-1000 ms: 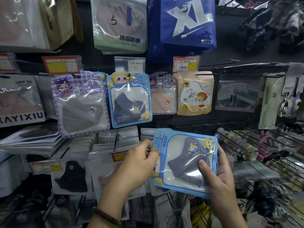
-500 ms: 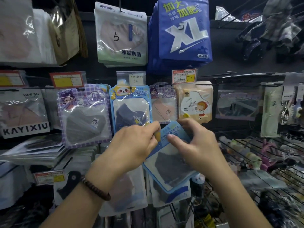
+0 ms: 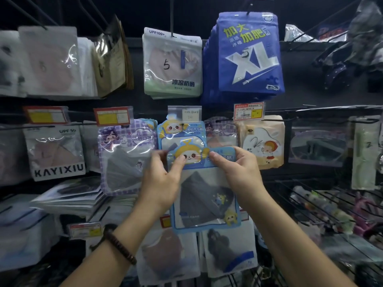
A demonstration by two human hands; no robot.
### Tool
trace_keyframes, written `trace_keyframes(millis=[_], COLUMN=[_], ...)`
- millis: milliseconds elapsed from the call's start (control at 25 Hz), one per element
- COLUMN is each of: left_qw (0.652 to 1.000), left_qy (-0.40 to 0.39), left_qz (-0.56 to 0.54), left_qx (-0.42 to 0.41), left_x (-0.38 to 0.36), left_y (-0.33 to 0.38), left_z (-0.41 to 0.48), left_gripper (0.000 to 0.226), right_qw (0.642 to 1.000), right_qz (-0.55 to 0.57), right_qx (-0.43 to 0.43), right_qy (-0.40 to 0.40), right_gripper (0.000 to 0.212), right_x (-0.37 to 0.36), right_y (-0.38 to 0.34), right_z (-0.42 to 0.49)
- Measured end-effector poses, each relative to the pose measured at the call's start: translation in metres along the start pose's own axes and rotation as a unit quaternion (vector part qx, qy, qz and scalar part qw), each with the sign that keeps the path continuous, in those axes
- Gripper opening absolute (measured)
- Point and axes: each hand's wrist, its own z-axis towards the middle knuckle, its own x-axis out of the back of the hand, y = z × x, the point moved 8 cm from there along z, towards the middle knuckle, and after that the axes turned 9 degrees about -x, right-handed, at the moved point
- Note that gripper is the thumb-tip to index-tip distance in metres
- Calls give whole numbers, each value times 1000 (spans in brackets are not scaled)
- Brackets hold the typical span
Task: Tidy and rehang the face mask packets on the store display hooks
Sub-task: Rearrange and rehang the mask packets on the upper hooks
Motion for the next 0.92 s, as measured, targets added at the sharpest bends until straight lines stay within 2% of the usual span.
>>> trace_keyframes(millis=[80, 200, 560, 760, 920], left_qw=[994, 991, 993, 995, 996], left_qy=[-18, 0, 34, 25, 15], left_qz=[-100, -134, -100, -93, -80], left_qx=[39, 8, 56, 40, 30], left_x=[-8, -5, 3, 7, 9], left_y=[-13, -6, -16, -6, -3], left_z=[-4, 4, 44, 56, 68], left_gripper=[36, 36, 25, 31, 35], right_qw=[1000, 999, 996, 997, 997], right_qz=[18, 22, -40, -48, -62], right_qx=[-9, -36, -83, -37, -36], right_qy=[3, -4, -13, -37, -24], right_gripper=[7, 8, 15, 9, 6], right_x=[-7, -21, -41, -51, -52], right_y=[-1, -2, -12, -22, -28], right_z=[2, 8, 54, 68, 75])
